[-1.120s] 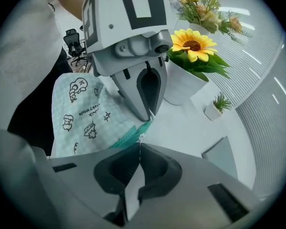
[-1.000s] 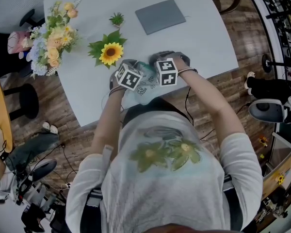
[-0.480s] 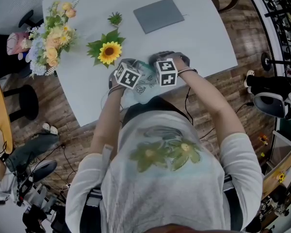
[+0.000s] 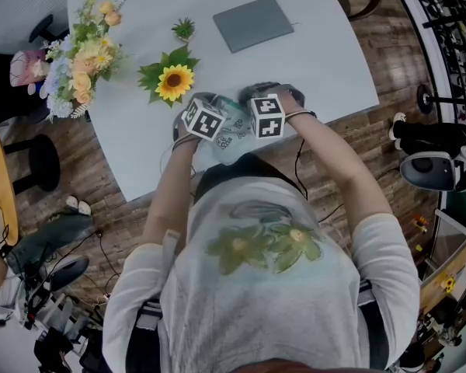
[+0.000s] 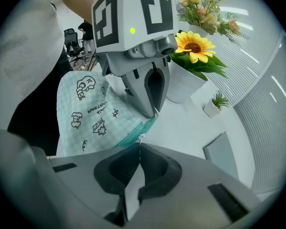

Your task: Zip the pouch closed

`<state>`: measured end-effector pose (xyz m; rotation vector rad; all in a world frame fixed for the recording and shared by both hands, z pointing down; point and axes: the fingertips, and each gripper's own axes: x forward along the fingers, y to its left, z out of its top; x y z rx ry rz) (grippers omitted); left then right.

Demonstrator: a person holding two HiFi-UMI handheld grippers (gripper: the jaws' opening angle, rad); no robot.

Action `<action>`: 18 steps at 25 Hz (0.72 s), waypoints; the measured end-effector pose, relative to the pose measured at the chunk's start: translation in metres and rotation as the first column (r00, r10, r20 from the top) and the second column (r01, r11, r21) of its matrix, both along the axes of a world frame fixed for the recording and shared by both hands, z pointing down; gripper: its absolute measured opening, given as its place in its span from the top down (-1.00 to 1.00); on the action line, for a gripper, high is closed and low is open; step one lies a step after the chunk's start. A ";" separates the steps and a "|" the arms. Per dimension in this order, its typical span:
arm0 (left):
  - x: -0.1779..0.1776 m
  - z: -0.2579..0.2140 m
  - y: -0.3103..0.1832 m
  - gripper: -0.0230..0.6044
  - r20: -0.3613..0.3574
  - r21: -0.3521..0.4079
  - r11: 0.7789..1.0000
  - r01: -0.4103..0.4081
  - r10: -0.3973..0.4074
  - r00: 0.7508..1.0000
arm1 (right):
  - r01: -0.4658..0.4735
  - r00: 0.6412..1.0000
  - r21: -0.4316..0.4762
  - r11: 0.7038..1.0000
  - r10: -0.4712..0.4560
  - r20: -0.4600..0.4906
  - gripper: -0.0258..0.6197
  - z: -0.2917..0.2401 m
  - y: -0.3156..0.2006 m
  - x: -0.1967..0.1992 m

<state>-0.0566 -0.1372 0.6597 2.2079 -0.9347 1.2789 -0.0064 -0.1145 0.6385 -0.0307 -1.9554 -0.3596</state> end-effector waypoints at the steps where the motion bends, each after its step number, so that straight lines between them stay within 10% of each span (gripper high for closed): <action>1: 0.000 0.000 0.000 0.84 0.001 0.000 1.000 0.000 0.000 1.000 | -0.001 1.000 0.001 1.000 0.001 0.000 0.87 0.000 0.000 0.000; 18: 0.000 0.000 0.000 0.84 0.006 0.010 1.000 -0.001 0.001 1.000 | -0.005 1.000 0.006 1.000 0.005 -0.022 0.87 0.001 0.004 0.007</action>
